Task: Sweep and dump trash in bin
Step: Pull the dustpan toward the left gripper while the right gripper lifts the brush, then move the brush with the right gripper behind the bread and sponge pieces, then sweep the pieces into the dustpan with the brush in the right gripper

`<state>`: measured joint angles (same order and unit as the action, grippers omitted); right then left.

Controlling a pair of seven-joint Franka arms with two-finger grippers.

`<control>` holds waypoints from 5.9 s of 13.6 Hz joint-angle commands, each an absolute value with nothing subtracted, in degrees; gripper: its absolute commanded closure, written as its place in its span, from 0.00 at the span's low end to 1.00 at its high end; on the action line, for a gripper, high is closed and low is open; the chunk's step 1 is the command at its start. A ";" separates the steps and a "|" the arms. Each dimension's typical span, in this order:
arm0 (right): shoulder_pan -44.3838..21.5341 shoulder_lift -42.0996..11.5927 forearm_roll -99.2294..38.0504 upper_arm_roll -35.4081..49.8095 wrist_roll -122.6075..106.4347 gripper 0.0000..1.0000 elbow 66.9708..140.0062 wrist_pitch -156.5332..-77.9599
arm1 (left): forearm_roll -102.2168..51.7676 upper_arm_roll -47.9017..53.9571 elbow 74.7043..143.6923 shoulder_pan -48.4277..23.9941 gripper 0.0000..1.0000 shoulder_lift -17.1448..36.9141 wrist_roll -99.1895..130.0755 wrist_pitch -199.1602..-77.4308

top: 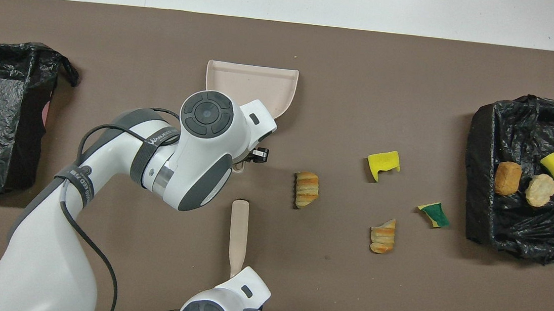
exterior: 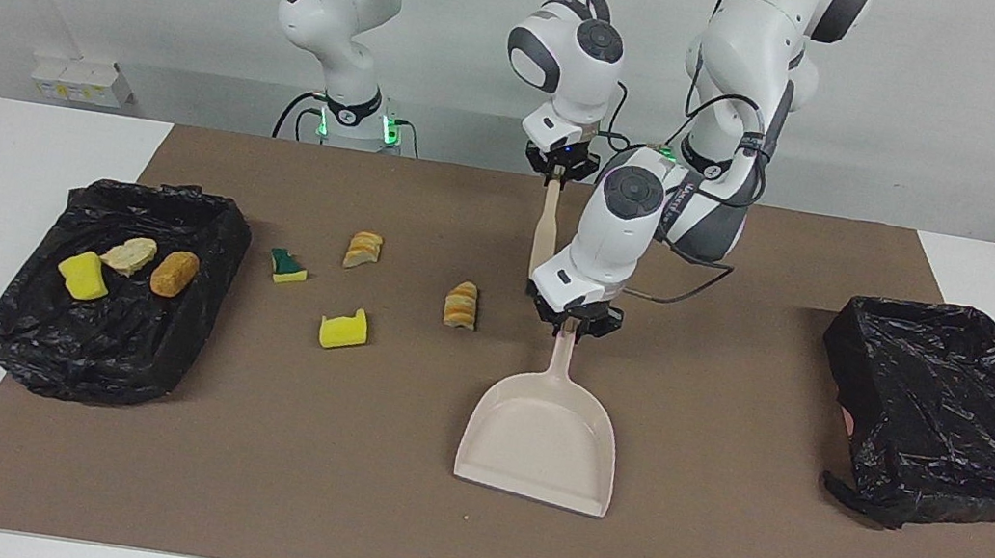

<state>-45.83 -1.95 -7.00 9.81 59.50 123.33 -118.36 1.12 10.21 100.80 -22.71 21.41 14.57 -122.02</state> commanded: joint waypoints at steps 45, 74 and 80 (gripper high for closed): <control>-12.74 10.12 10.32 10.20 28.83 1.00 139.59 -106.34 | 5.19 10.28 125.32 -15.36 1.00 -1.05 -51.70 -119.79; -29.79 -3.87 -11.95 11.25 40.78 1.00 114.17 -103.81 | 5.19 10.55 131.04 -20.13 1.00 -2.37 -37.88 -125.77; -28.31 -0.35 -11.95 10.81 40.78 1.00 116.10 -99.33 | 5.19 10.55 130.78 -19.60 1.00 -2.11 -37.97 -125.95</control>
<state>-29.61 -2.40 -10.51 11.00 41.30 114.25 -100.73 3.99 10.74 129.63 -19.72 -0.85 -39.14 -125.04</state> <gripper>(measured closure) 0.736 0.670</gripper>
